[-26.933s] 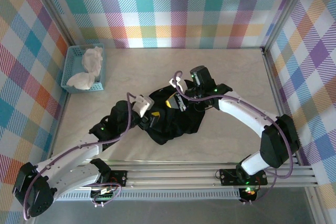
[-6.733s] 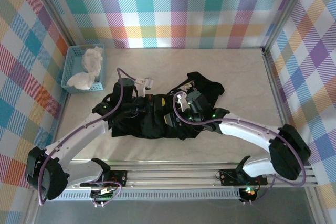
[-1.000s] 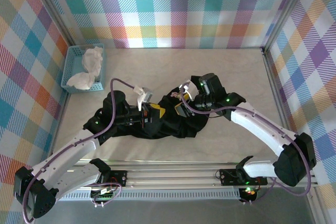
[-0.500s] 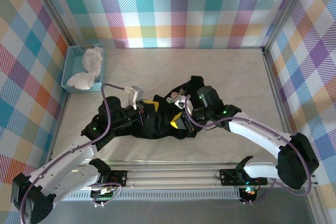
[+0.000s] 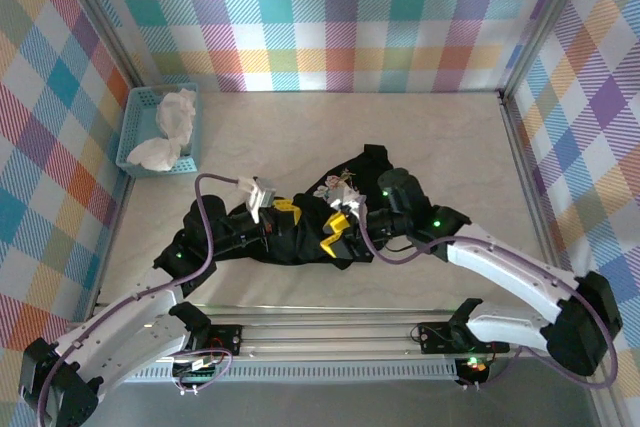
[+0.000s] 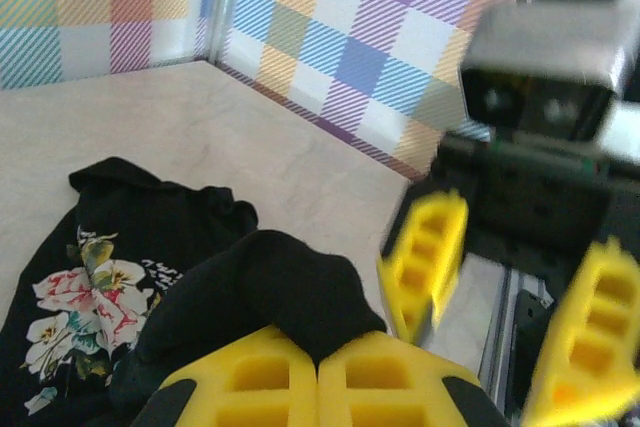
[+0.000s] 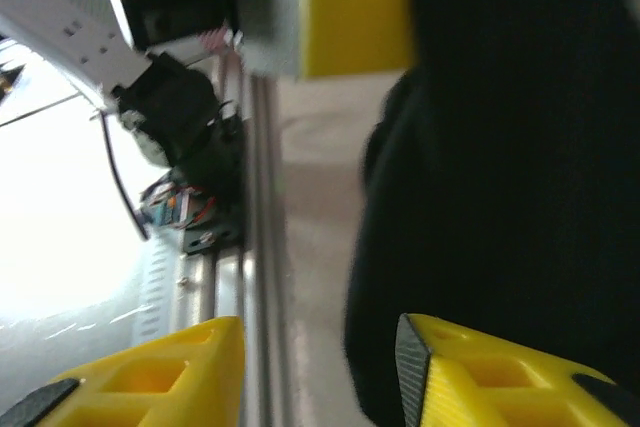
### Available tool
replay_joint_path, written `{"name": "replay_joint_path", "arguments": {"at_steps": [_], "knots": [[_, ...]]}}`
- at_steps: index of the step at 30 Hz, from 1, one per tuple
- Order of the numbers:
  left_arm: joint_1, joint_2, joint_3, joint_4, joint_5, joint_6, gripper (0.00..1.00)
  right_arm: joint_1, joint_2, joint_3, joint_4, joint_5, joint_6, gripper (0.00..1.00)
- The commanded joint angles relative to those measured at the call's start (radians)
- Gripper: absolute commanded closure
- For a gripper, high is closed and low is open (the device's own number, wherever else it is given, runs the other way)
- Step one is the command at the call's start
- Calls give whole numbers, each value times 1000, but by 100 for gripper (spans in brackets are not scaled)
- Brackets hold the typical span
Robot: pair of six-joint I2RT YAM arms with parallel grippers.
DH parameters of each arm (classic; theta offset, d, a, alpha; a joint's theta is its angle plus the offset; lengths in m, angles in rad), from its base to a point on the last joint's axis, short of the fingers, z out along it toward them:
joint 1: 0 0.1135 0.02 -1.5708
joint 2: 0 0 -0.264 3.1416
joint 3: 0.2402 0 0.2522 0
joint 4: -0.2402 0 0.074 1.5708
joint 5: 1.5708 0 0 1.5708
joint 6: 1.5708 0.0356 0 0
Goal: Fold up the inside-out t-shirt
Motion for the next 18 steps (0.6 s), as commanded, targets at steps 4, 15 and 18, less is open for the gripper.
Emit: {"name": "replay_joint_path", "arguments": {"at_steps": [4, 15, 18], "knots": [[2, -33, 3, 37, 82, 106, 100, -49, 31, 47, -7, 217, -44, 49], [3, -31, 7, 7, 78, 100, 100, -49, 192, 81, 120, 14, -54, 34], [2, -24, 8, 5, 75, 100, 100, -47, 224, 86, 158, -17, -43, 32]]}}
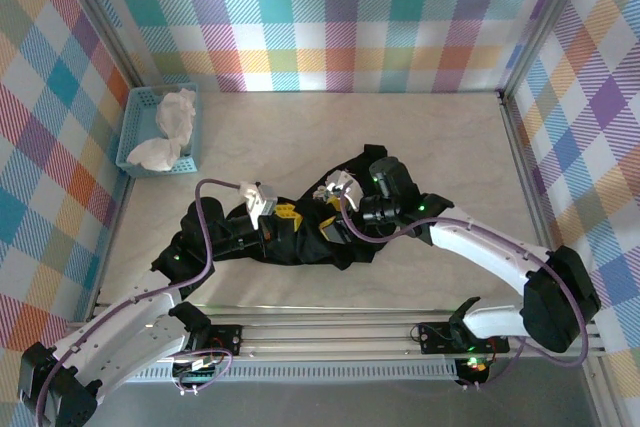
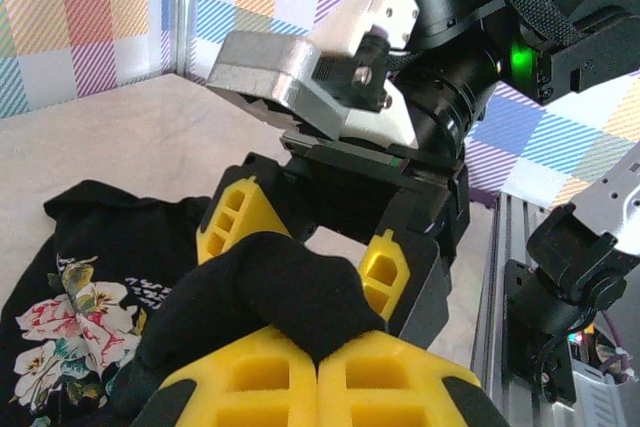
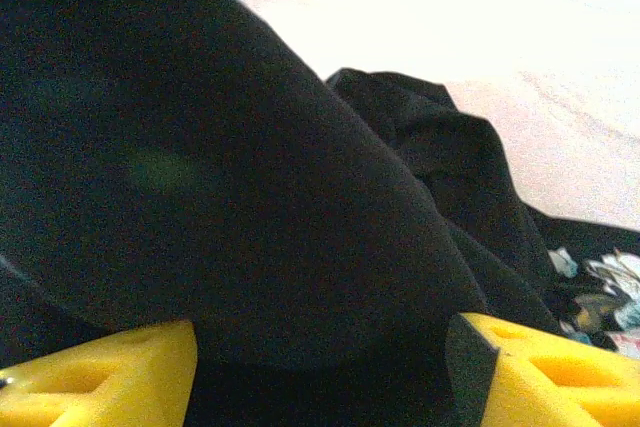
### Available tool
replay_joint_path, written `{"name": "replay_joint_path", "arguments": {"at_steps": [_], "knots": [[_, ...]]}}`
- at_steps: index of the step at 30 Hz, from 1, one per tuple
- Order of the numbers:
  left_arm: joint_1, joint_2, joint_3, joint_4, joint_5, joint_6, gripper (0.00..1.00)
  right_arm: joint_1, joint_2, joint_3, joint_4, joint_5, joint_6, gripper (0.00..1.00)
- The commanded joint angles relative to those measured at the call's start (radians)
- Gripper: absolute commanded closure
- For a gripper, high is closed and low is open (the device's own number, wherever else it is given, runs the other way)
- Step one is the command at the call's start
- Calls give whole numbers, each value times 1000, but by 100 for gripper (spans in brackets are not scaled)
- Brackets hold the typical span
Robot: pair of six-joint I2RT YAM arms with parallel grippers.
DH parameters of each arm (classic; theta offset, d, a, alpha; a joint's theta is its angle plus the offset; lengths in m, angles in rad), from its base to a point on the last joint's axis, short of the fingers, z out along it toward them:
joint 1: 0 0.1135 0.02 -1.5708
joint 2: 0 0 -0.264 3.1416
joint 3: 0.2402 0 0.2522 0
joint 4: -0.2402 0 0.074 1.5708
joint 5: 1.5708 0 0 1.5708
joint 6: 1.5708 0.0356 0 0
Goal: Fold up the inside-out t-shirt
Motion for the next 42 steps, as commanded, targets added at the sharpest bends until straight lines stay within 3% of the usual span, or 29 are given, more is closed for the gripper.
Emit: {"name": "replay_joint_path", "arguments": {"at_steps": [1, 4, 5, 8, 11, 16, 18, 22, 24, 30, 32, 35, 39, 42], "knots": [[2, -5, 11, 17, 8, 15, 100, 4, 41, 41, 93, -98, -3, 31], [2, -5, 12, 12, -9, 8, 100, 7, 68, 52, 118, -108, 18, 36], [2, -8, 11, 12, -16, 5, 100, 7, 73, 54, 126, -107, 26, 43], [2, -13, 11, 12, -37, -7, 100, 7, 68, 61, 113, -87, 37, 81], [2, -18, 14, -10, -153, -27, 100, 4, 32, 65, 56, -71, 33, 100], [2, 7, 44, -102, -413, -57, 100, -7, -55, 55, -14, -51, 113, 100], [2, 49, 85, -162, -439, -56, 91, -7, -61, 53, 19, -74, 184, 100], [3, 116, 140, -242, -475, -70, 86, -7, -36, 46, 121, -117, 323, 100], [2, 129, 167, -296, -559, -115, 69, -8, -22, 57, 137, -87, 374, 100], [2, 70, 195, -439, -626, -248, 39, -12, 19, 91, 154, -42, 464, 100], [2, 44, 201, -509, -608, -293, 32, -26, 27, 97, 154, -32, 488, 100], [0, 35, 190, -511, -473, -354, 32, -51, 32, 96, 175, -48, 521, 100], [1, 83, 161, -346, -246, -454, 35, -67, 40, 95, 203, -86, 529, 100], [0, 143, 160, -263, -209, -491, 37, -73, 45, 98, 208, -110, 531, 100]]}}
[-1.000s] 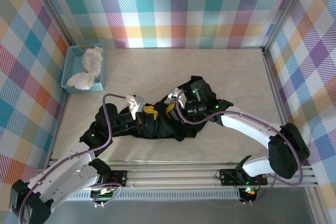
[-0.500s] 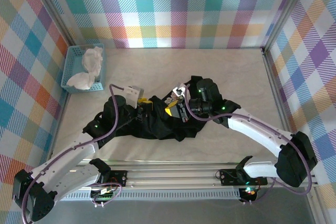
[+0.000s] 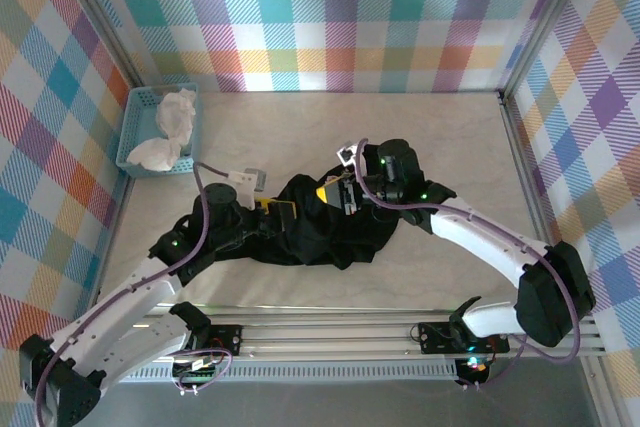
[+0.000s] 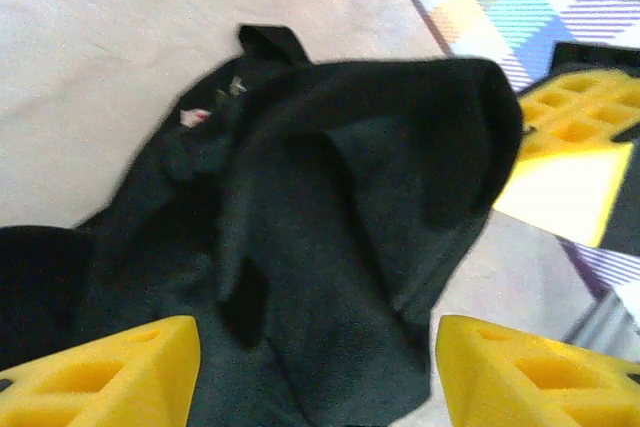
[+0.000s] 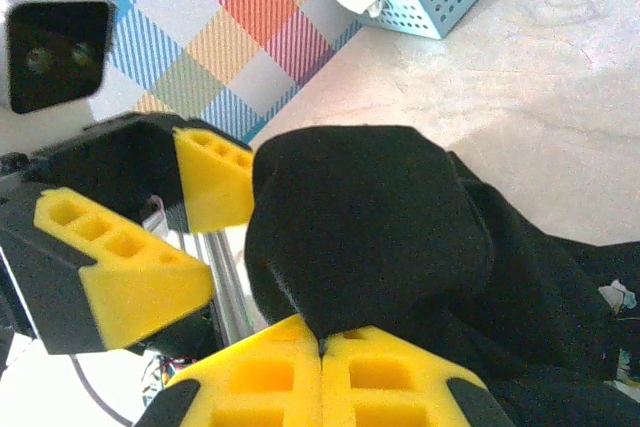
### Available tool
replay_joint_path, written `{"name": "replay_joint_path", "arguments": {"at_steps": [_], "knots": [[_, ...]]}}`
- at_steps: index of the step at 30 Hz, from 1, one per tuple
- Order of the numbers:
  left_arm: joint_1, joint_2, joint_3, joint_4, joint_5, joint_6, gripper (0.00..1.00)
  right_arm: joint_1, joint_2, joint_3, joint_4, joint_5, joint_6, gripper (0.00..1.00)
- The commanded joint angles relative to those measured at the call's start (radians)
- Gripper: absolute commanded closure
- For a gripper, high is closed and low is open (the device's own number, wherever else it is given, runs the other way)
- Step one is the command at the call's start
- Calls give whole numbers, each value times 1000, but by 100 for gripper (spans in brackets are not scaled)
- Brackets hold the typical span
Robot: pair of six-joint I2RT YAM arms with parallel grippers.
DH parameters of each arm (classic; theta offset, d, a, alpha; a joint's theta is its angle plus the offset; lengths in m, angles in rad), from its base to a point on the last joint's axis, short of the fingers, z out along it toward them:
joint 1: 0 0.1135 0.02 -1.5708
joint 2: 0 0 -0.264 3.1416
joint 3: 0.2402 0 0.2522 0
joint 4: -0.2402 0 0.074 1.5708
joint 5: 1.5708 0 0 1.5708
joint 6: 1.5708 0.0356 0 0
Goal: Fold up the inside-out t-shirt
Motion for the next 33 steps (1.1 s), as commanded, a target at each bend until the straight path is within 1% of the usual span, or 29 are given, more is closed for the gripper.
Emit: {"name": "replay_joint_path", "arguments": {"at_steps": [1, 3, 6, 9, 13, 15, 17, 19, 20, 21, 22, 24, 27, 30, 33], "knots": [[1, 53, -1, 133, 135, -89, 37, -5, 10, 29, 50, -49, 20, 100], [1, 95, 15, 138, 113, -92, 38, -9, 7, 25, 49, -54, 19, 100], [1, 149, 35, 135, 65, -83, 43, -13, 1, 20, 47, -56, 16, 100], [3, 195, 47, 146, 39, -87, 49, -16, -7, 11, 50, -58, 16, 100], [3, 247, 53, 199, 58, -92, 52, -22, -14, -2, 72, -75, 19, 100], [4, 277, 63, 230, 77, -87, 61, -24, -19, -6, 76, -77, 19, 100], [7, 291, 65, 261, 104, -76, 74, -33, -33, -12, 65, -72, 9, 100], [15, 272, 59, 275, 127, -47, 91, -53, -56, -11, 23, -50, -13, 100], [19, 246, 45, 285, 132, -26, 96, -70, -71, -9, -7, -43, -26, 100], [23, 210, 26, 296, 135, -2, 98, -89, -86, -8, -32, -40, -37, 100], [27, 174, 5, 301, 133, 14, 100, -106, -95, -3, -60, -38, -46, 100], [37, 89, -39, 316, 139, 45, 100, -144, -109, 14, -124, -49, -74, 100], [47, -32, -113, 388, 183, 76, 100, -172, -111, 27, -159, -96, -97, 100], [48, -96, -163, 474, 245, 94, 100, -173, -95, 28, -136, -154, -93, 100], [49, -116, -182, 548, 339, 120, 100, -172, -50, 32, -117, -201, -65, 100]]}}
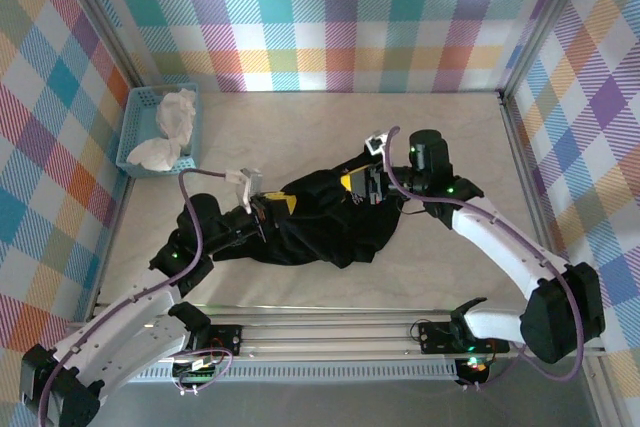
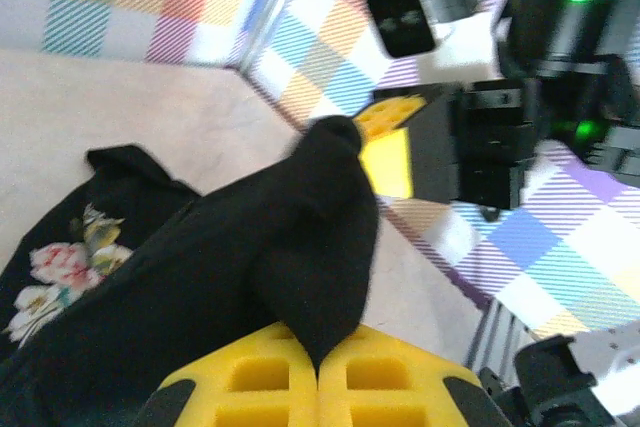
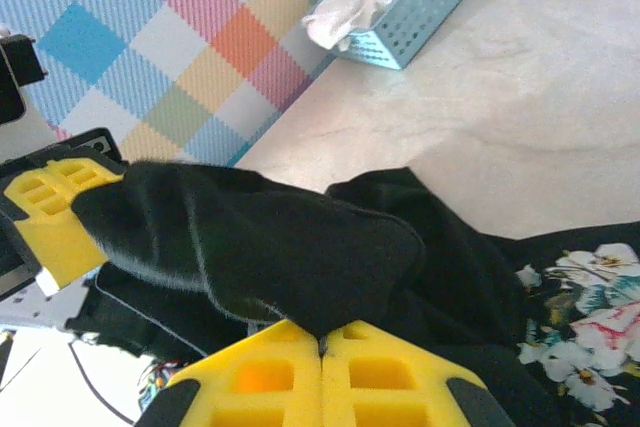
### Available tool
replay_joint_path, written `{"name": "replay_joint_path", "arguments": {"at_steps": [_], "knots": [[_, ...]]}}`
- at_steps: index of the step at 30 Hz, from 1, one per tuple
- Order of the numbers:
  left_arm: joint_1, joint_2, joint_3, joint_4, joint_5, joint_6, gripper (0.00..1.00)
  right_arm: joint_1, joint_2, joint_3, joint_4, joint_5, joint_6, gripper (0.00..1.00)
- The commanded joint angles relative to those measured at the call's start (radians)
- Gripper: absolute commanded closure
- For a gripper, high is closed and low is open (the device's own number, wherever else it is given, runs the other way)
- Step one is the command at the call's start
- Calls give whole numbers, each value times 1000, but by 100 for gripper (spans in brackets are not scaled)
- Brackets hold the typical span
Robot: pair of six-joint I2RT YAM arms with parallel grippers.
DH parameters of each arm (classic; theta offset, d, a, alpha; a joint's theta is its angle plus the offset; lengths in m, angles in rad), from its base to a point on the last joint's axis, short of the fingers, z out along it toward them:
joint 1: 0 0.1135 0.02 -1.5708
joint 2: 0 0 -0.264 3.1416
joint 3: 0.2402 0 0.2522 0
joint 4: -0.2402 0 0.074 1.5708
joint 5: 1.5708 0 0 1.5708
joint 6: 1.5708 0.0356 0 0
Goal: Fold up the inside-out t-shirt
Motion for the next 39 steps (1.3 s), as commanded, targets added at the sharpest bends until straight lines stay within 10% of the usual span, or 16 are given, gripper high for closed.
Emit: {"name": "replay_joint_path", "arguments": {"at_steps": [1, 9, 18, 31, 39], "knots": [[9, -12, -28, 143, 133, 58, 100, 3, 46, 33, -5, -87, -1, 100], [9, -2, -8, 141, 100, 38, 100, 26, 38, 84, -260, 213, -98, 61], [10, -5, 14, 64, 15, 9, 100, 196, -152, -12, -189, 336, -283, 57], [9, -5, 25, 61, 53, 8, 100, 276, 73, 75, -127, 565, -93, 32], [9, -40, -1, 5, -52, 34, 100, 213, 39, 26, 37, 181, -87, 91]]}}
